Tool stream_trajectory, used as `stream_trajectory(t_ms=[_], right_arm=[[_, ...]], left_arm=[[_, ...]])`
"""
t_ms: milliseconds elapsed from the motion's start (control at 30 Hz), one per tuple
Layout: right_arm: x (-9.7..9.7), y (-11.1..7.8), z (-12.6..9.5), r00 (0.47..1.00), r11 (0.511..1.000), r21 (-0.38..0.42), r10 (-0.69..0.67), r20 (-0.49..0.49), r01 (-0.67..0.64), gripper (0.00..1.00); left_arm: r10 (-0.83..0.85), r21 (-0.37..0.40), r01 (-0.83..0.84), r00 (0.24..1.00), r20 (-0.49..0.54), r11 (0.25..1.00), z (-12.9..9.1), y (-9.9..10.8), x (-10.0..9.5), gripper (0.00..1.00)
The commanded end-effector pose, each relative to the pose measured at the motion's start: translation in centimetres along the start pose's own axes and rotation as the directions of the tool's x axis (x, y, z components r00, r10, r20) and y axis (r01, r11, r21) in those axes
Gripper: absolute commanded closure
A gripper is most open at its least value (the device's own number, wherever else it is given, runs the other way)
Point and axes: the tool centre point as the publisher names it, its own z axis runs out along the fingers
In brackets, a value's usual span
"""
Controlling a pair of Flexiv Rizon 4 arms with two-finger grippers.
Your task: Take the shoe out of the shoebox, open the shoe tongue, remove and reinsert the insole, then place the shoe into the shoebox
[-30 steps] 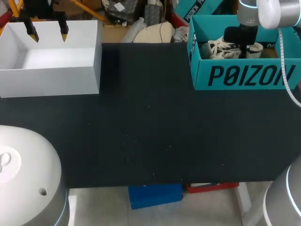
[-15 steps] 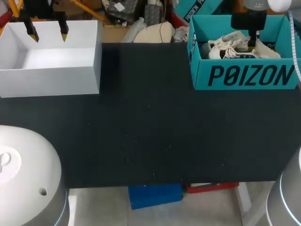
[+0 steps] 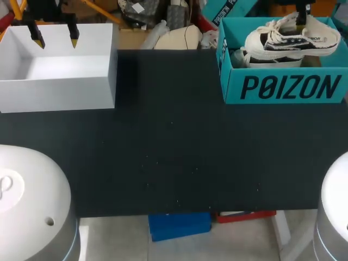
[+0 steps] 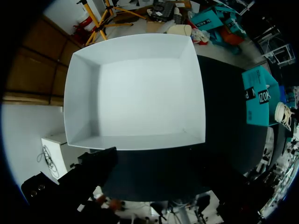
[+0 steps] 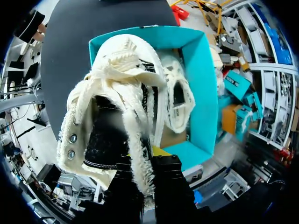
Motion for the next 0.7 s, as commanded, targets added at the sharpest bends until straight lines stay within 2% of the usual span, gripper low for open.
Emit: stream_trajectory(t_ms=[33,133,333,500,700], right_arm=[[4.5,2.4,-9.6,0.995,1.0,0.015,0.0,0.099,-0.001,1.0],[7.1,5.2,-10.9,0.995,1.0,-0.001,-0.015,0.098,0.015,1.0],[12.4,12.3,-12.0,0.996,0.997,-0.053,-0.06,0.067,0.064,1.0],[16.3,17.6,-11.0,0.995,0.992,-0.075,-0.103,0.014,0.103,1.0],[19.0,22.3,-8.3,0.994,0.992,-0.072,-0.107,-0.01,0.106,1.0]], left_arm=[[-0.002,-0.001,0.002,1.0,0.003,1.0,0.0,0.1,0.1,0.0],[-0.002,-0.001,0.002,1.0,0.003,1.0,0.0,0.1,0.1,0.0],[-0.002,-0.001,0.002,1.0,0.003,1.0,0.0,0.1,0.1,0.0],[-0.002,-0.001,0.002,1.0,0.003,1.0,0.0,0.1,0.1,0.0],[-0.002,-0.001,0.002,1.0,0.003,1.0,0.0,0.1,0.1,0.0]])
